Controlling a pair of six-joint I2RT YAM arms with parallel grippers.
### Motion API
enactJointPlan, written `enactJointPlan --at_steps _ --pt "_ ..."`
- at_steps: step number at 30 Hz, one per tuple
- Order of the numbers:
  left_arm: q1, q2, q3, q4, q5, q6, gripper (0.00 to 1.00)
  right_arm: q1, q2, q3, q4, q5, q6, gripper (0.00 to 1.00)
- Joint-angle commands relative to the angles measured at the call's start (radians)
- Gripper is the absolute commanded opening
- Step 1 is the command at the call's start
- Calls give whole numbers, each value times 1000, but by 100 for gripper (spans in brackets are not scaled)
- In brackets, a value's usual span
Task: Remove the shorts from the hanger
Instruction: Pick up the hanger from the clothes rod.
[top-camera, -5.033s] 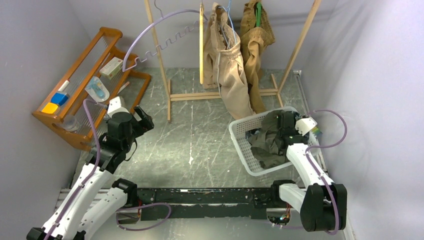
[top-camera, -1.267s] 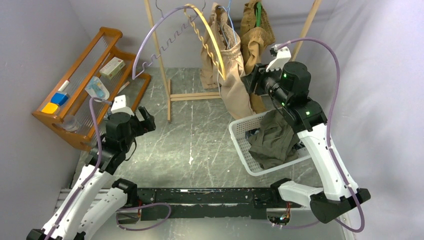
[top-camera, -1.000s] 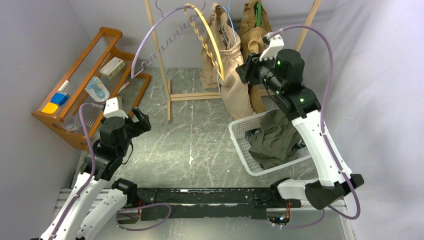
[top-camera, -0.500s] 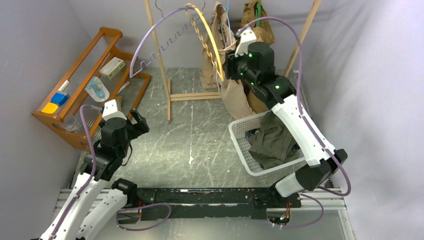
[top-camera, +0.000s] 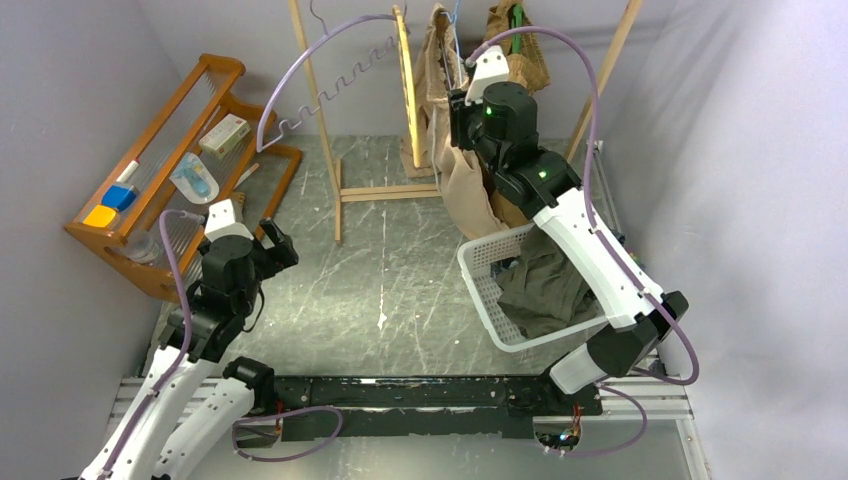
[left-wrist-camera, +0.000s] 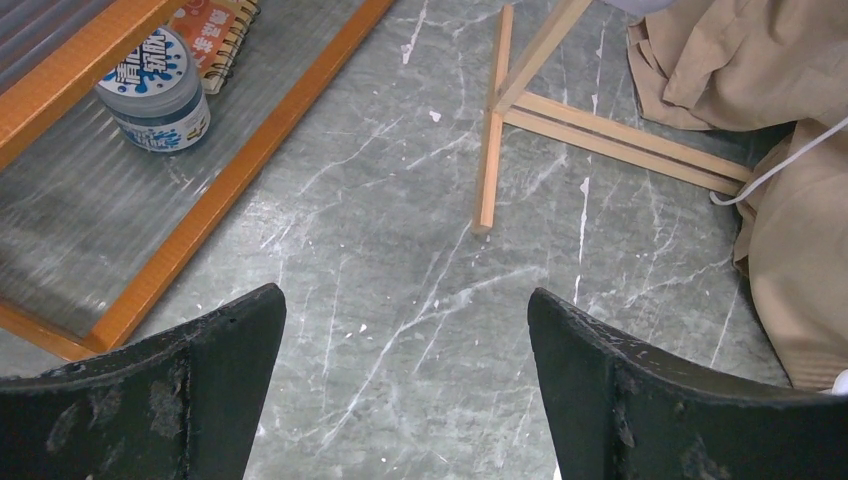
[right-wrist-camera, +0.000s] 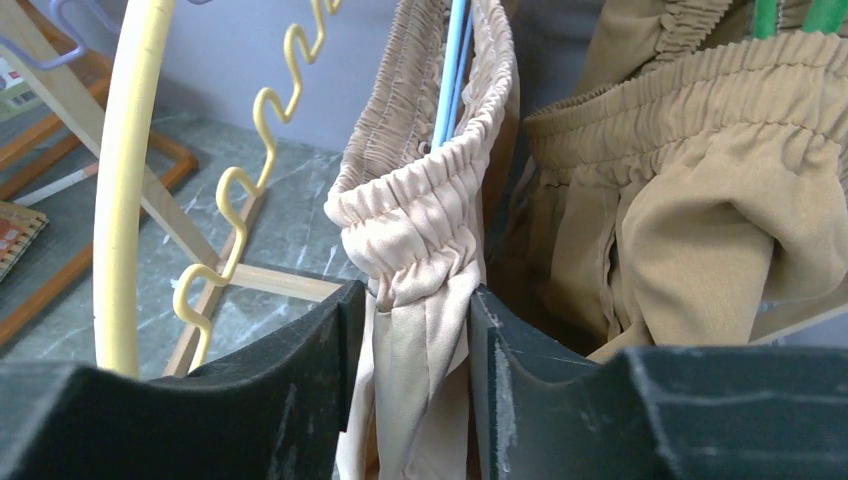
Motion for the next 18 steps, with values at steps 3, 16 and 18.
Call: enactJointPlan --at_steps 3,16,18 --pt "-1 20 17 -9 0 3 94 -1 74 82 -25 -6 -4 47" --pt "-1 33 18 -21 -12 -6 94 1 73 54 45 26 -11 8" --pt "-1 38 18 -20 -11 -3 94 1 51 29 79 22 -13 2"
